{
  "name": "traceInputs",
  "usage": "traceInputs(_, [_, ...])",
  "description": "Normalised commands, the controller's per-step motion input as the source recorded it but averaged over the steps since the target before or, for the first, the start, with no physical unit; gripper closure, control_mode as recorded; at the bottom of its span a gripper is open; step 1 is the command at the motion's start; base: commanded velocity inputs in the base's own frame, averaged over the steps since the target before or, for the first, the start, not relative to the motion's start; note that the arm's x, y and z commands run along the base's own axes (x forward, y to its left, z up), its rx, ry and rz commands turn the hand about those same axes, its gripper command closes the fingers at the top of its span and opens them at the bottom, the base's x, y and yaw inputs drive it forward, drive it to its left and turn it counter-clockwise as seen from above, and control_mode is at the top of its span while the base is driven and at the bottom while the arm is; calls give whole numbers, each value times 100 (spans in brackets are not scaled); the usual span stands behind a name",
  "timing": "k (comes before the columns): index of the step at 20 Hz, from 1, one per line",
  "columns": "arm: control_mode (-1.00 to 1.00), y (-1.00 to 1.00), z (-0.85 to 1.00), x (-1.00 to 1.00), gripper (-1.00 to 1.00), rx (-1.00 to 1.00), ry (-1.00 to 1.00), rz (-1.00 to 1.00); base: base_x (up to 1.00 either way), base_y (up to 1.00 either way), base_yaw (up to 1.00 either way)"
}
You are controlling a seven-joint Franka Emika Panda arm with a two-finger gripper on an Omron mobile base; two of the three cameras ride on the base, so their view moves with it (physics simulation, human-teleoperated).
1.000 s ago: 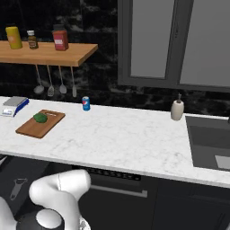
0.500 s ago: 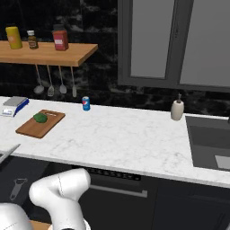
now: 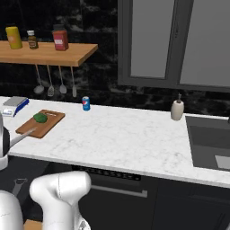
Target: Place the appropriate cutting tool for cutting the broccoli skin on the cutting board.
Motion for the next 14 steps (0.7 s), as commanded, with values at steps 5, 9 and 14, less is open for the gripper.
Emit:
traceInputs(5, [-100,-4,28,76,100,3,1,-15,0,0,0])
traceInputs(9, [-100,-1,7,80,100,2,8,-13,0,0,0])
traceInputs(14, [-100,-7,0,64,100,5,4,-5,0,0,0])
